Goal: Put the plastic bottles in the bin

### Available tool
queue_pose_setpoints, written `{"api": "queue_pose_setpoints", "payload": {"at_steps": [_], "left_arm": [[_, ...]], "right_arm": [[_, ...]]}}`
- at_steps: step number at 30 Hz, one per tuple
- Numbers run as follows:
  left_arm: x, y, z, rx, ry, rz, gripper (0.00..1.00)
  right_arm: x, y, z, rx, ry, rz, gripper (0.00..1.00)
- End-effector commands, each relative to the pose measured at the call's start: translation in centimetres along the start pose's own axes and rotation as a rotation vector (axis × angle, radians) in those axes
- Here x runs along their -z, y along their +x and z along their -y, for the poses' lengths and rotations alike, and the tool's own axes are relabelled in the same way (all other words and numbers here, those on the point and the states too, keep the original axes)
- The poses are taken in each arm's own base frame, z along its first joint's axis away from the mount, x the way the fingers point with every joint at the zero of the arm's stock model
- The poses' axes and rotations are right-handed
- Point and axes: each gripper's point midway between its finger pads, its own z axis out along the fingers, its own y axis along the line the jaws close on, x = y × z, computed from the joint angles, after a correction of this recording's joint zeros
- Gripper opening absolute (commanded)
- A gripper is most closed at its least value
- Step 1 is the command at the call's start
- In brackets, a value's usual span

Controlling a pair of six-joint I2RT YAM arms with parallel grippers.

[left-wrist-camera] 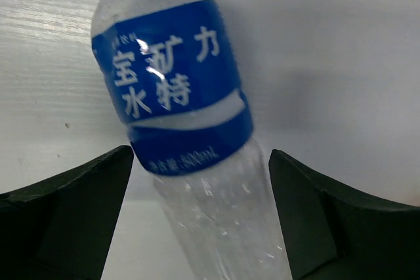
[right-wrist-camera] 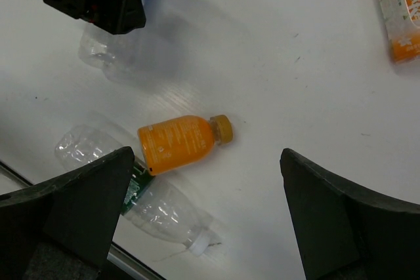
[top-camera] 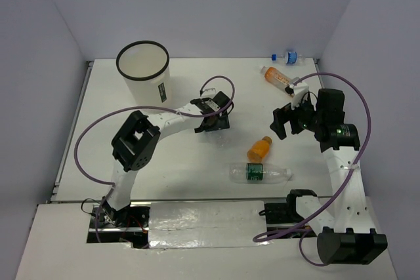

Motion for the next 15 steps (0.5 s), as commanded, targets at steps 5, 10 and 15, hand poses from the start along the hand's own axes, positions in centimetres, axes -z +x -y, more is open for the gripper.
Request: {"api": "queue_pose_setpoints", "payload": {"at_steps": [5,10,15], "left_arm": [[-1.8,0.1,-0.8,0.015,0.004,-0.026,0.86],[-1.1,0.3,-0.6,0.003,0.051,-0.027,0.44],[5.2,-4.3,1.1,0.018,0.196,0.104,0.15]], "right_arm": [[0.3,-1.0,0.0,-0.004,-0.017,0.034,1.0],[0.2,-1.2,-0.1,-0.004,-0.029,0.034,1.0],[0.5,-1.6,-1.0,0.027,-0.078,0.051,0.98]]}}
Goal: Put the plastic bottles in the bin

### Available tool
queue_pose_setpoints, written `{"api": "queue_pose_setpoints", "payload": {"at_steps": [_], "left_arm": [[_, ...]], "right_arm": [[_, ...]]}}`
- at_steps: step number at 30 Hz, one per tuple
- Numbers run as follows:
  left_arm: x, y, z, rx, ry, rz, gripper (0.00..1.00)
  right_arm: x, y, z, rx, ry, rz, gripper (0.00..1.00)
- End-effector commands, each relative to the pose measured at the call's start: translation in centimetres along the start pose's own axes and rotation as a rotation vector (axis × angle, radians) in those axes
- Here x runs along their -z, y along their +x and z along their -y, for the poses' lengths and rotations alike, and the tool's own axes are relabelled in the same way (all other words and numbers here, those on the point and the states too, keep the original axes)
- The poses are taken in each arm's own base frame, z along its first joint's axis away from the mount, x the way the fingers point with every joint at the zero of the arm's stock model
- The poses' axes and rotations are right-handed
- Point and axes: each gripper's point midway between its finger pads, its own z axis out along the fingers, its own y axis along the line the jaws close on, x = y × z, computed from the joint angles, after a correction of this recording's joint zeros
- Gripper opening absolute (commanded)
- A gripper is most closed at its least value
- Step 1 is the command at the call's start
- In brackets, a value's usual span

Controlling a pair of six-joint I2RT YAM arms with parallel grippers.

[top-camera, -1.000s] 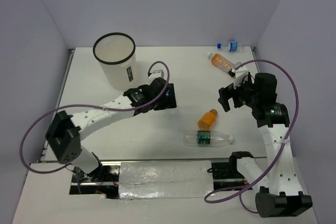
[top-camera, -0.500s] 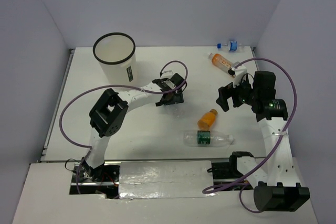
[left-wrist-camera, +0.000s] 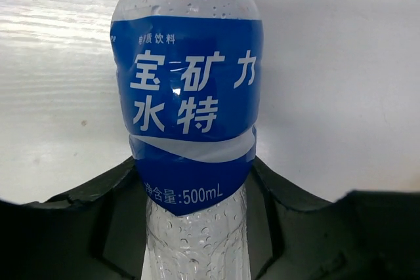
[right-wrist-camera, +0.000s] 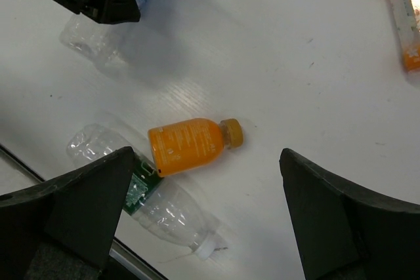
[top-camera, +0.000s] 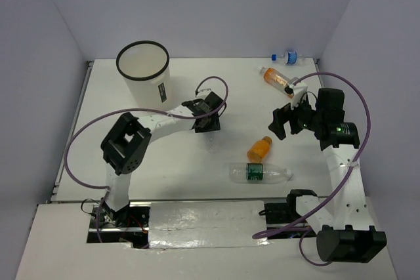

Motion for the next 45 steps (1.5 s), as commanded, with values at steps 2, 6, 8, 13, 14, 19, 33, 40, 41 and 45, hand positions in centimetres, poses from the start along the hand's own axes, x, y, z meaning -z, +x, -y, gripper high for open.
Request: {"api": "queue_pose_setpoints", "payload": {"at_steps": [2,6,8,13,14,19,33,40,41,45], "left_arm": [[8.7,-6.1,3.2,-0.034,0.215,0.181,0.12],[18.2,-12.0,3.4,-0.124,0.346,0.407,0.07],[21.2,-14.9,2.3,-0.125,0.365,0.483,0.07],[27.7,-23.2,-4.3,-0.081,0.36,0.715,0.05],[28.6,-24.3,-5.5,-0.07,0.353,0.756,0.06],[28.5,-30.2,-11.5,-0.042,0.241,0.871,0.06],[19.5,-37.4,-15.3,-0.067,0.12,0.971,0.03],[15.2,-34.7,-15.9,-0.055,0.124,0.87,0.68],[15.2,-34.5,-16.0,-0.052,0.122,0.87,0.73],[15.6,-33.8,-16.4,-0.06,0.112,0.863,0.87]], "right_arm": [[0.9,-1.8,-1.7,0.068,-0.096,0.061,0.95],[1.4,-1.5,-4.7,0.16,-0.265,0.094,0.88],[1.6,-1.7,-5.7,0.206,-0.323,0.129,0.88],[1.5,-2.1,-6.4,0.231,-0.364,0.168,0.88],[1.4,-2.1,-6.4,0.232,-0.372,0.167,0.88],[1.2,-2.7,-7.1,0.246,-0.427,0.177,0.88],[-0.4,-1.2,-9.0,0.23,-0.523,0.127,0.91],[-1.1,3.3,-11.5,0.301,-0.625,0.005,0.94],[-1.2,3.9,-11.7,0.309,-0.635,-0.012,0.94],[-1.8,5.9,-12.6,0.366,-0.678,-0.103,0.95]]}}
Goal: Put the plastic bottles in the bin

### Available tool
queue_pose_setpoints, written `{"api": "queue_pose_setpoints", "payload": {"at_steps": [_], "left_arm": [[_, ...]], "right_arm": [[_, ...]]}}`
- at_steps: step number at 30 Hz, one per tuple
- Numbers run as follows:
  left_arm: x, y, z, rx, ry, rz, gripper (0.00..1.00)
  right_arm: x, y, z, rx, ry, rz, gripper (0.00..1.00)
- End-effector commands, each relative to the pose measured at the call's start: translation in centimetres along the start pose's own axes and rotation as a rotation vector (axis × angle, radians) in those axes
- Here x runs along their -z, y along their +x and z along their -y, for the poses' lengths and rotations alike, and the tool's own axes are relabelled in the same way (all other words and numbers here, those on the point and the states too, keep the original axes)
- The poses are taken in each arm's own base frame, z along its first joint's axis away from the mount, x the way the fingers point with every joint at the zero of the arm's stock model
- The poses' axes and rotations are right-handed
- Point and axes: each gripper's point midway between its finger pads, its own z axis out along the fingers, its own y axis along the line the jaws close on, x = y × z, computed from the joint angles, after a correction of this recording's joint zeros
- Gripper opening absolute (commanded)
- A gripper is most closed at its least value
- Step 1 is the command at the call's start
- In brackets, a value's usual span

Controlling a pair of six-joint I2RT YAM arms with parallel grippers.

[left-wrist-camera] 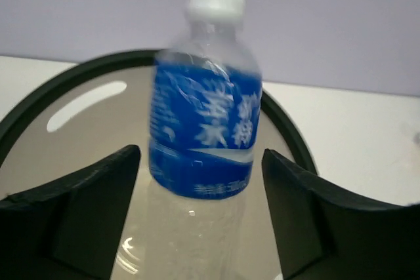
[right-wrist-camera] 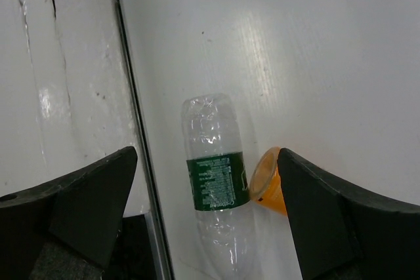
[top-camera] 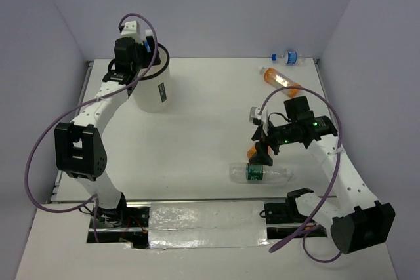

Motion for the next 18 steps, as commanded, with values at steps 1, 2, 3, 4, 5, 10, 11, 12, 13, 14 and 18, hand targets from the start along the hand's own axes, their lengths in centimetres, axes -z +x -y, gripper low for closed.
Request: {"api": "queue_pose_setpoints", "payload": {"at_steps": [1,2,3,4,5,10,11,12,13,14,18], "left_arm": [[1.2,-3.3,0.8,0.001,0.035,0.086,0.9],[1.3,-3.3,0.8,-0.001,0.035,0.081,0.92],[1.6,-3.6,0.8,0.0,0.034,0.083,0.94],[1.8,-3.4,0.7,0.0,0.031,0.071,0.98],[2.1,-3.5,0.8,0.002,0.033,0.07,0.99],[5.0,-5.6,1.5,0.02,0.064,0.092,0.99],[6.1,-6.5,2.0,0.022,0.088,0.107,0.99],[6.7,-6.7,2.2,0.027,0.102,0.105,0.99],[7.4,-7.0,2.6,0.026,0.123,0.107,0.99],[8.9,-6.8,3.1,0.032,0.159,0.084,0.99],[13.4,-6.3,4.8,0.082,0.276,0.068,0.99]], "right_arm": [[-1.0,1.9,-0.9,0.073,-0.047,-0.112,0.96],[-1.2,2.3,-1.0,0.086,-0.056,-0.132,0.96],[-1.5,2.6,-1.2,0.105,-0.065,-0.151,0.97],[-1.7,2.8,-1.2,0.13,-0.074,-0.169,0.98],[-2.1,3.4,-1.5,0.152,-0.089,-0.205,0.98],[-3.3,5.7,-2.0,0.218,-0.131,-0.326,1.0],[-3.5,6.1,-2.1,0.222,-0.141,-0.345,1.0],[-3.7,6.4,-2.2,0.244,-0.141,-0.366,1.0],[-4.0,7.1,-2.4,0.241,-0.149,-0.386,1.0],[-4.3,7.5,-2.5,0.255,-0.153,-0.409,1.0],[-6.0,8.4,-1.7,0.248,-0.102,-0.443,1.0]]}}
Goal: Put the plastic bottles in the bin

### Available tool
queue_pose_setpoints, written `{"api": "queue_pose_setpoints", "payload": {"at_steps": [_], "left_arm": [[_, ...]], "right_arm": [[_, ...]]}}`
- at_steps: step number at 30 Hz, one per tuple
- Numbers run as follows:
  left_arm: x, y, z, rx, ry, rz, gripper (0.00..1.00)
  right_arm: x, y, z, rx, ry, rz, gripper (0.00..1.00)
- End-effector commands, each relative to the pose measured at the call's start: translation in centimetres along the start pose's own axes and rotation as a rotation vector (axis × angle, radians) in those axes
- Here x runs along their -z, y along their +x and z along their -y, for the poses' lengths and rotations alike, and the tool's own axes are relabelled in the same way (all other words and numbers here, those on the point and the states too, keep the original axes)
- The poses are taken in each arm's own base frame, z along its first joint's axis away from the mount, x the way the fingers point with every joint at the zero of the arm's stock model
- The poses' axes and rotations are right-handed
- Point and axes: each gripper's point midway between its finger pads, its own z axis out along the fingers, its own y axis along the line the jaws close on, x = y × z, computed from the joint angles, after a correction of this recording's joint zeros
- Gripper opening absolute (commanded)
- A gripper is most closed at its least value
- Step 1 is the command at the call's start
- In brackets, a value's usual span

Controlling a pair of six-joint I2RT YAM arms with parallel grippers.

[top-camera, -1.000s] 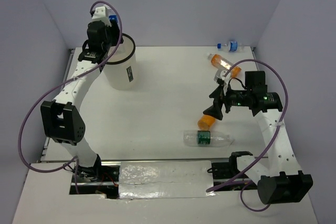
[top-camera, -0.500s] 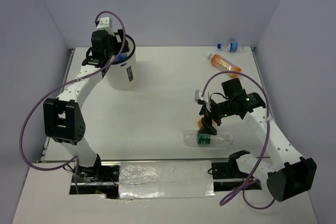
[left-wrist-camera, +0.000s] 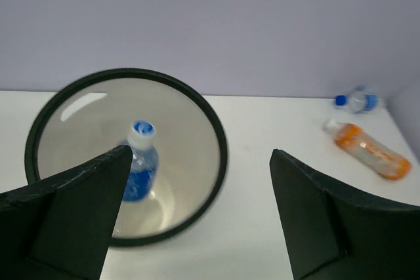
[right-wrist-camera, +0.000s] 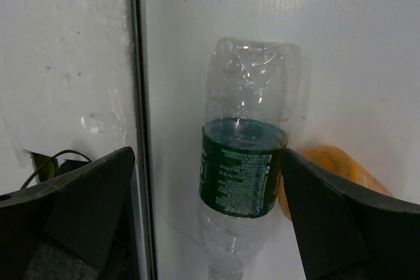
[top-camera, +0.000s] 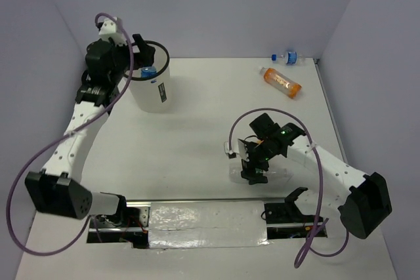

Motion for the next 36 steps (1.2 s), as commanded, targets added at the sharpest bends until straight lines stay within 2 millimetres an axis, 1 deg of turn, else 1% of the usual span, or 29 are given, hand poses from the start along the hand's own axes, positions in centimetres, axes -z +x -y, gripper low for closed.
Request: {"api": "queue_pose_setpoints", "payload": {"at_steps": [1,2,3,4,6,7,8,9,10,11,12,13,14,16,17,19,20,23,24,25,26,27,28,29,30,32,33,35,36], "left_arm": [[5.1,-1.0,3.0,0.063,0.141,0.016,0.99],[6.0,-0.9,3.3,0.079,0.155,0.016,0.99],[6.8,0.9,3.3,0.11,0.161,-0.027,0.99],[7.7,1.2,3.5,0.125,0.17,-0.032,0.99],[10.4,2.3,3.7,0.165,0.185,-0.044,0.99],[11.3,2.7,3.7,0.179,0.186,-0.045,0.99],[13.2,1.9,4.1,0.186,0.202,-0.008,0.99],[13.9,3.3,3.9,0.214,0.197,-0.033,0.99],[15.7,2.6,4.2,0.221,0.215,0.007,0.99],[16.3,3.8,4.0,0.245,0.214,-0.007,0.99],[17.0,4.0,4.0,0.258,0.214,-0.001,0.99],[18.6,3.6,4.2,0.266,0.228,0.035,0.99],[18.9,4.8,4.0,0.294,0.226,0.018,0.99],[20.6,4.9,4.3,0.323,0.252,0.051,1.0],[20.7,6.2,4.2,0.371,0.25,0.032,0.99],[21.8,6.5,4.8,0.415,0.299,0.052,0.99],[21.6,8.0,4.7,0.478,0.302,0.022,0.99],[21.9,9.4,5.1,0.583,0.347,0.021,0.99],[22.0,9.7,5.2,0.601,0.359,0.019,0.99],[22.0,10.1,5.3,0.623,0.376,0.027,0.99],[22.2,9.8,5.7,0.623,0.409,0.043,0.98],[22.3,9.9,5.7,0.623,0.418,0.047,0.98],[22.3,10.0,5.8,0.621,0.43,0.048,0.98],[22.2,10.3,5.9,0.617,0.436,0.044,0.98],[22.4,10.1,6.2,0.61,0.459,0.048,0.98],[22.3,10.2,6.4,0.604,0.474,0.043,0.97],[22.3,10.2,6.7,0.598,0.493,0.041,0.97],[22.3,10.2,6.9,0.602,0.51,0.042,0.99],[22.3,9.9,7.1,0.598,0.528,0.053,0.99]], "right_arm": [[-1.4,0.4,1.9,-0.005,0.076,-0.054,1.0],[-1.8,0.5,2.2,-0.014,0.086,-0.065,1.0],[-2.4,0.0,2.7,-0.02,0.108,-0.061,1.0],[-2.9,0.7,3.2,-0.032,0.13,-0.1,1.0],[-3.5,0.6,4.0,-0.043,0.169,-0.109,0.99],[-4.1,1.2,4.2,-0.047,0.178,-0.138,0.99],[-4.4,1.3,4.3,-0.05,0.186,-0.147,0.99],[-4.8,1.4,4.6,-0.059,0.199,-0.147,0.99],[-5.3,1.9,4.8,-0.065,0.206,-0.172,0.99],[-5.6,2.1,4.9,-0.069,0.211,-0.183,0.98],[-5.9,2.1,5.3,-0.076,0.226,-0.184,0.97],[-6.5,2.7,5.2,-0.082,0.228,-0.209,0.96],[-6.7,2.9,5.5,-0.089,0.245,-0.223,0.95],[-7.3,3.4,5.2,-0.099,0.241,-0.244,0.92],[-7.5,3.5,5.1,-0.097,0.241,-0.248,0.88],[-7.8,3.6,4.6,-0.091,0.23,-0.253,0.84],[-7.8,3.6,4.4,-0.093,0.224,-0.252,0.78],[-7.6,2.2,3.6,-0.087,0.175,-0.201,0.68],[-7.3,2.0,2.8,-0.091,0.137,-0.195,0.61],[-6.6,-0.3,2.1,-0.071,0.091,-0.111,0.59],[-6.0,-1.0,1.2,-0.062,0.052,-0.093,0.55],[-4.9,-3.8,0.6,-0.031,0.011,-0.002,0.52],[-4.2,-4.8,0.1,-0.021,-0.019,0.026,0.49],[-3.5,-5.4,-0.8,-0.018,-0.06,0.034,0.38],[-2.2,-7.7,-0.3,0.004,-0.056,0.083,0.31],[-1.0,-9.5,-1.0,0.012,-0.109,0.113,0.19],[0.1,-11.6,0.0,0.025,-0.093,0.15,0.18],[1.2,-13.6,0.3,-0.002,-0.123,0.182,0.18],[2.3,-16.1,1.4,0.005,-0.115,0.224,0.18]]}}
